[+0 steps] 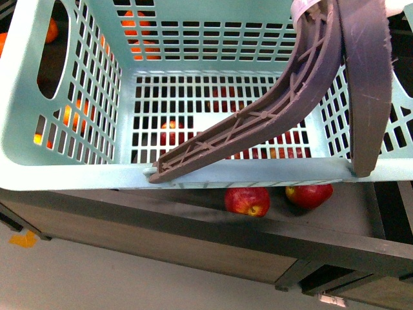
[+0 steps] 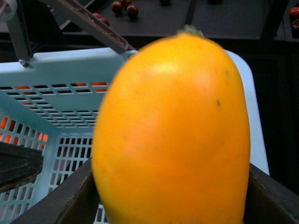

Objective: Pick mango and avocado into basket

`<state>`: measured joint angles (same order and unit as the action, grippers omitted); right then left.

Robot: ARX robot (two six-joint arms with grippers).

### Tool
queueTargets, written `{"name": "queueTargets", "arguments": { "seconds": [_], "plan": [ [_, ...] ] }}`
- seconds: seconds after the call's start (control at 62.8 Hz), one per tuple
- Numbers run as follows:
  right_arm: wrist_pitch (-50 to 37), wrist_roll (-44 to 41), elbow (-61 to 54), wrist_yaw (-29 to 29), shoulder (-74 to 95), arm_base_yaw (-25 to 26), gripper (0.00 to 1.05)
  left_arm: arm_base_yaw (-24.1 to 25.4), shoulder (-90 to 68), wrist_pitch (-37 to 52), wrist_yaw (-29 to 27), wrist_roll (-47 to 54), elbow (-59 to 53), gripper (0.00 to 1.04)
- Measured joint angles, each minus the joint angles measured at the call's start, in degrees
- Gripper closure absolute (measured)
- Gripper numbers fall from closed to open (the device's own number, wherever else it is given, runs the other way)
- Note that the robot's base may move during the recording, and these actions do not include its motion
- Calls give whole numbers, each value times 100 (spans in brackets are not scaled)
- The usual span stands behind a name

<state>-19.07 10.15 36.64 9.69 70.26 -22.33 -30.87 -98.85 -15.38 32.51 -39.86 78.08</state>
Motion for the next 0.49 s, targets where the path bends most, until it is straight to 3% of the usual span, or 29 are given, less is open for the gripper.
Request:
{"name": "queueTargets", "arguments": {
  "seconds": [0.096, 0.239, 0.43, 0.494],
  "plan": [
    [7, 61, -4, 48, -13, -63, 7, 0, 0, 0, 11, 0, 0, 89],
    [140, 173, -101, 151, -162, -33, 9, -7, -31, -7, -13, -24, -11, 89],
    [389, 214, -295, 968, -986, 341, 9, 13, -33, -7, -76, 20, -11, 89],
    [-238, -109, -529, 826, -1123, 474, 16, 13, -33, -7, -50, 13, -11, 89]
  ]
}}
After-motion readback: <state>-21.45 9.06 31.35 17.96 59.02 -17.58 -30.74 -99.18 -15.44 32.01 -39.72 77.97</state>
